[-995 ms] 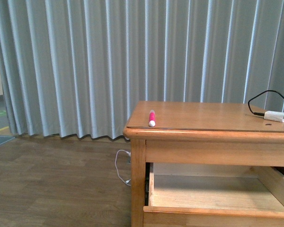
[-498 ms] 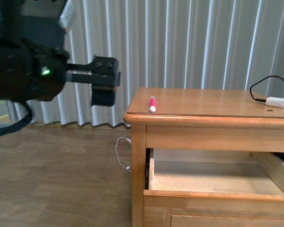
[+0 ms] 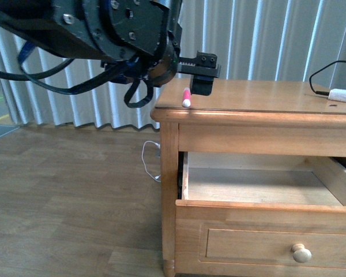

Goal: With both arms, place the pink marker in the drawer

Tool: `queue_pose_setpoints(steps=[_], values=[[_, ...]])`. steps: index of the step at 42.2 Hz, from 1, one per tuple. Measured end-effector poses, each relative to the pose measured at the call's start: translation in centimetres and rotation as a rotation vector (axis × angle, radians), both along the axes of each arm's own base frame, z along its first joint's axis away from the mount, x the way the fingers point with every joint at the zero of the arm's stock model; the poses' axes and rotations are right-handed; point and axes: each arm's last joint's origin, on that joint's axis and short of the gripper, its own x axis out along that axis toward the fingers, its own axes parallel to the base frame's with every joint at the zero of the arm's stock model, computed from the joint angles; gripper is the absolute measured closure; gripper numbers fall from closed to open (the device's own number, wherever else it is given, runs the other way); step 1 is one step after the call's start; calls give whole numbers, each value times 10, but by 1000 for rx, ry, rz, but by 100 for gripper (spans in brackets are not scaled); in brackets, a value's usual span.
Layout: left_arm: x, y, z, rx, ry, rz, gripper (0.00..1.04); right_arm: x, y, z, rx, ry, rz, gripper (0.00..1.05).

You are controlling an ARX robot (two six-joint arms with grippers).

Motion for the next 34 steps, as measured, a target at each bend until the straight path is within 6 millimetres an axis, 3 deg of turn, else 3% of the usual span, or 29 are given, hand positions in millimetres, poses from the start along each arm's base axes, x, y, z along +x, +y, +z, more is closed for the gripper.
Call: queue_pose_setpoints(steps=[5,11,32,34], values=[[20,-14,-14,19,43,-11,6,0,0,0,0,0,0,9],[30,-19,-22,28,60,-10,6,0,0,0,0,0,0,9],[41,-25,-27,49,103,-11,6,0,0,0,0,0,0,9],[41,-24,-26,54,111,-9,11,0,0,0,0,0,0,9]])
